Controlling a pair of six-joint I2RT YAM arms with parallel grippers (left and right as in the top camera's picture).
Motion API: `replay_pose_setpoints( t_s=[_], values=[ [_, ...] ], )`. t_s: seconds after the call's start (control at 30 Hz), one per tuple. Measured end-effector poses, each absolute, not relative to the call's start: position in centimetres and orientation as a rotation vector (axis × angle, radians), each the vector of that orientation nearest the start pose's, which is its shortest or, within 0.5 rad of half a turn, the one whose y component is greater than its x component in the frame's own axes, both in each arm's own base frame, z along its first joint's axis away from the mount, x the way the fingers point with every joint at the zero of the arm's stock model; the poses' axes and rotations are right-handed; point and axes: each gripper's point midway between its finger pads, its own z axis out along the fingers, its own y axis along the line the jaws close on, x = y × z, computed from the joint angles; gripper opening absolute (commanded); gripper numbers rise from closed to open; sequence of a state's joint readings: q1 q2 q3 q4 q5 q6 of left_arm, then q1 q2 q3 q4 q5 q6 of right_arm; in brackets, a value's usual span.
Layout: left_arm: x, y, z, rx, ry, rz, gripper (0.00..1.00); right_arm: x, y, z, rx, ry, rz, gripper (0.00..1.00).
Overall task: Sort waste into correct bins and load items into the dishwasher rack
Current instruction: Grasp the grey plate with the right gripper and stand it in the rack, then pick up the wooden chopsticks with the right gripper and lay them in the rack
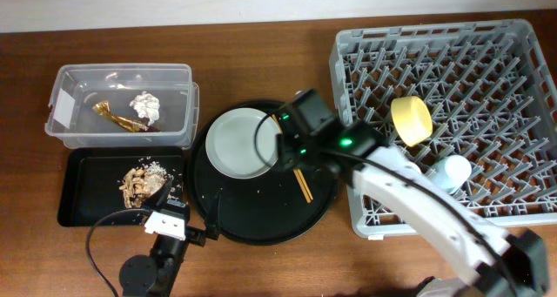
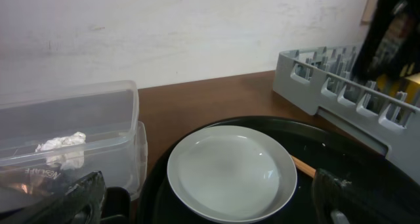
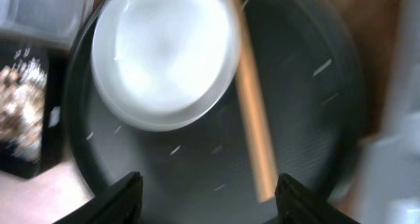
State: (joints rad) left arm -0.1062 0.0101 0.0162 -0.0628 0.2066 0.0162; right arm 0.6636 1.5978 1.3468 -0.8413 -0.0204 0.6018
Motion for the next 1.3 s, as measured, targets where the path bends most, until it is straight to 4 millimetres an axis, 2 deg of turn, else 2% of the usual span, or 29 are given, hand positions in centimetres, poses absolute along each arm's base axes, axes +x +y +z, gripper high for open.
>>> replay_pose_setpoints(
  t_s=[0.03, 0.07, 0.1, 0.13, 0.2, 0.23, 0.27, 0.3, 0.47, 0.5, 0.53, 0.6, 0.63, 0.67, 0.7, 0.73, 0.8, 0.87, 0.9, 0.97, 1.0, 1.07, 1.1, 1.13, 1.17, 1.2, 1.23, 1.27, 1.3],
  values=[
    [23.7, -6.1, 16.4, 0.258, 1.611, -0.237, 0.99, 30.3, 25.7, 13.6, -0.003, 2.803, 0.465, 0.58],
    [23.7, -6.1, 16.4, 0.258, 1.611, -0.237, 0.99, 30.7, 26.8, 11.0, 0.101, 2.86, 0.489, 0.56],
    [23.7, -6.1, 16.4, 0.258, 1.611, -0.237, 0.99, 31.3, 27.5, 9.6, 0.147, 2.871, 0.503, 0.55],
    [23.7, -6.1, 16.4, 0.258, 1.612, -0.237, 0.99, 31.9, 28.3, 7.2, 0.216, 2.894, 0.509, 0.53],
    [23.7, -6.1, 16.4, 0.258, 1.611, -0.237, 0.99, 32.1, 28.6, 3.6, 0.336, 2.949, 0.479, 0.49],
    [23.7, -6.1, 16.4, 0.258, 1.611, -0.237, 0.99, 32.2, 28.7, 2.4, 0.372, 2.96, 0.468, 0.39],
    [23.7, -6.1, 16.4, 0.258, 1.611, -0.237, 0.99, 32.2, 28.7, 1.7, 0.408, 2.966, 0.461, 0.33],
    [23.7, -6.1, 16.4, 0.258, 1.612, -0.237, 0.99, 32.3, 28.7, 0.8, 0.459, 2.972, 0.455, 0.05],
    [23.7, -6.1, 16.4, 0.258, 1.611, -0.237, 0.99, 31.1, 27.8, 0.7, 0.541, 3.02, 0.399, 0.04],
    [23.7, -6.1, 16.4, 0.258, 1.611, -0.237, 0.99, 31.3, 27.6, 1.7, 0.505, 3.002, 0.405, 0.04],
    [23.7, -6.1, 16.4, 0.258, 1.611, -0.237, 0.99, 31.8, 27.3, 3.6, 0.434, 2.96, 0.427, 0.04],
    [23.7, -6.1, 16.4, 0.258, 1.611, -0.237, 0.99, 33.9, 25.0, 11.2, 0.303, 2.769, 0.483, 0.04],
    [23.7, -6.1, 16.4, 0.258, 1.611, -0.237, 0.99, 34.5, 22.2, 15.4, 0.274, 2.656, 0.445, 0.04],
    [23.7, -6.1, 16.4, 0.258, 1.611, -0.237, 0.99, 35.1, 17.5, 20.6, 0.295, 2.499, 0.352, 0.04],
    [23.7, -6.1, 16.4, 0.258, 1.611, -0.237, 0.99, 35.4, 11.2, 25.4, 0.365, 2.318, 0.169, 0.04],
    [23.7, -6.1, 16.4, 0.258, 1.611, -0.237, 0.99, 35.2, 3.5, 28.9, 0.48, 2.155, -0.118, 0.04],
    [23.7, -6.1, 16.4, 0.258, 1.611, -0.237, 1.0, 34.0, -5.2, 31.0, 0.606, 2.027, -0.518, 0.04],
    [23.7, -6.1, 16.4, 0.258, 1.611, -0.237, 0.99, 33.6, -11.5, 30.3, 0.724, 1.993, -0.815, 0.04],
    [23.7, -6.1, 16.4, 0.258, 1.61, -0.237, 1.0, 34.1, -13.0, 29.3, 0.747, 2.004, -0.901, 0.04],
    [23.7, -6.1, 16.4, 0.258, 1.612, -0.237, 0.99, 36.0, -15.1, 25.1, 0.722, 2.073, -1.123, 0.04],
    [23.7, -6.1, 16.4, 0.258, 1.611, -0.237, 0.99, 37.0, -15.5, 23.6, 0.683, 2.092, -1.205, 0.04],
    [23.7, -6.1, 16.4, 0.258, 1.61, -0.237, 0.99, 38.5, -15.7, 21.2, 0.589, 2.135, -1.323, 0.04],
    [23.7, -6.1, 16.4, 0.258, 1.611, -0.237, 0.99, 38.8, -15.5, 20.9, 0.56, 2.148, -1.344, 0.04],
    [23.7, -6.1, 16.4, 0.258, 1.611, -0.237, 0.99, 39.2, -15.1, 21.1, 0.537, 2.141, -1.342, 0.11],
    [23.7, -6.1, 16.4, 0.258, 1.611, -0.237, 0.99, 39.5, -14.5, 21.1, 0.498, 2.153, -1.339, 0.25],
    [23.7, -6.1, 16.4, 0.258, 1.611, -0.237, 0.99, 40.0, -13.6, 20.9, 0.442, 2.173, -1.324, 0.47],
    [23.7, -6.1, 16.4, 0.258, 1.611, -0.237, 0.99, 40.4, -12.4, 20.8, 0.38, 2.19, -1.315, 0.58],
    [23.7, -6.1, 16.4, 0.258, 1.611, -0.237, 0.99, 40.9, -10.0, 20.7, 0.271, 2.21, -1.302, 0.71],
    [23.7, -6.1, 16.4, 0.258, 1.611, -0.237, 0.99, 41.0, -6.8, 20.5, 0.149, 2.23, -1.27, 0.73]
  ],
)
